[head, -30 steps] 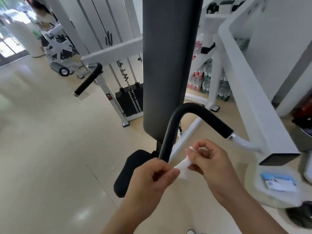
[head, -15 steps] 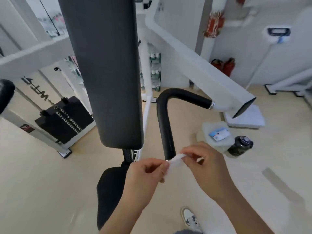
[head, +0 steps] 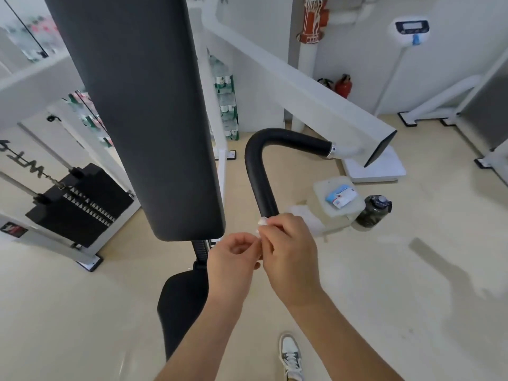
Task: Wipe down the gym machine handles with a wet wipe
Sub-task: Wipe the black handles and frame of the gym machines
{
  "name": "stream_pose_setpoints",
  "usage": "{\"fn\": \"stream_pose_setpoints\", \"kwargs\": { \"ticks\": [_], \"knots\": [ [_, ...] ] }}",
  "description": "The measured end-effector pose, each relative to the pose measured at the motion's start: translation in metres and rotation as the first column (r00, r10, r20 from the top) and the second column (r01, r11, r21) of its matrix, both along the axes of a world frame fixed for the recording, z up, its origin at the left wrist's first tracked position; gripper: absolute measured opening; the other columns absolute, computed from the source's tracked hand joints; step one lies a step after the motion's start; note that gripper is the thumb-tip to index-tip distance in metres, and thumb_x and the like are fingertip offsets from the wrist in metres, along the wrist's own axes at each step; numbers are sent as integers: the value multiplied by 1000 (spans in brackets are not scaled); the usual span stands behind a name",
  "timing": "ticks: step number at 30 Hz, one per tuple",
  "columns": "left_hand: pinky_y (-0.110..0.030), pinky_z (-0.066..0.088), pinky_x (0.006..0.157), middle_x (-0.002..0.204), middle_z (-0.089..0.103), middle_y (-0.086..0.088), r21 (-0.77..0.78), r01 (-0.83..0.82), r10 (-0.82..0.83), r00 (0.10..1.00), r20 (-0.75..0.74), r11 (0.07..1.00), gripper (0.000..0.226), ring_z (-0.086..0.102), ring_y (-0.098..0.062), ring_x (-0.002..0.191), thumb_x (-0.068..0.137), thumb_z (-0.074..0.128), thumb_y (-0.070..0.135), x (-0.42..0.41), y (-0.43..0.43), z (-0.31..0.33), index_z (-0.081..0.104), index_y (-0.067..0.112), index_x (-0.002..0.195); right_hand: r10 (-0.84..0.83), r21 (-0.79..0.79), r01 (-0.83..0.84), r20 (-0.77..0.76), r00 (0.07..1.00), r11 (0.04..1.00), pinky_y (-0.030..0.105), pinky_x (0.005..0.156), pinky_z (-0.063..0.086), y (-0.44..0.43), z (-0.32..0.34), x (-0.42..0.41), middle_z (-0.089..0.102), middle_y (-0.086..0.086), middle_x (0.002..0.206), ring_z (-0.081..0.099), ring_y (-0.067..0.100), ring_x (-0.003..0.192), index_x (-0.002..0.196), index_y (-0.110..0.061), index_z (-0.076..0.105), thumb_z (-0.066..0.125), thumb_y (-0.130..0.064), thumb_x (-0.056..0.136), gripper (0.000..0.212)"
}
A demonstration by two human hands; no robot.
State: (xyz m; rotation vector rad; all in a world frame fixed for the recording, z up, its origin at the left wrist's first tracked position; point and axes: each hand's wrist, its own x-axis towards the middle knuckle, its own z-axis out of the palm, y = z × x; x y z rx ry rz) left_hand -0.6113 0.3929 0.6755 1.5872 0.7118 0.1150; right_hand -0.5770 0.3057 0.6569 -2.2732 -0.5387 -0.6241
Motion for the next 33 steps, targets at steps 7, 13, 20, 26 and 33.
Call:
{"fn": "stream_pose_setpoints", "kwargs": {
  "ticks": [7,13,20,26,33],
  "knots": [
    [-26,56,79,81,75,7,43,153,-154,987,42,987,21,70,-10,84,91,60,13,4,3,5,76,26,88,-40,327,125,-256,966,937,9,67,48,-10,2,7,64,-4,87,61,5,72,79,-12,73,70,-12,82,4],
    [-33,58,79,78,74,9,141,175,-179,984,22,974,11,70,-6,78,88,66,27,9,3,5,76,23,87,-100,237,150,-211,972,960,13,67,50,-10,-6,-8,64,-2,85,60,7,71,80,-9,74,73,-9,81,1],
    [-31,58,77,76,75,5,99,96,-104,992,73,990,21,71,-11,78,93,58,18,20,4,12,76,23,83,16,277,77,-320,947,958,11,65,46,-7,9,23,64,-5,87,61,5,70,78,-11,74,70,-13,81,5],
    [-22,55,71,75,73,13,243,110,-133,988,79,964,16,68,-1,75,91,61,24,18,2,9,75,28,85,13,207,48,-286,958,977,5,63,41,-10,7,13,62,-3,84,57,6,67,77,-10,73,74,-7,79,4],
    [-39,55,71,75,70,5,293,164,-187,981,55,942,29,65,-13,72,94,50,14,7,2,6,69,30,80,-53,-87,31,-262,964,996,23,59,43,4,10,10,56,2,85,47,11,71,80,-7,66,63,-6,83,4]
  ]
}}
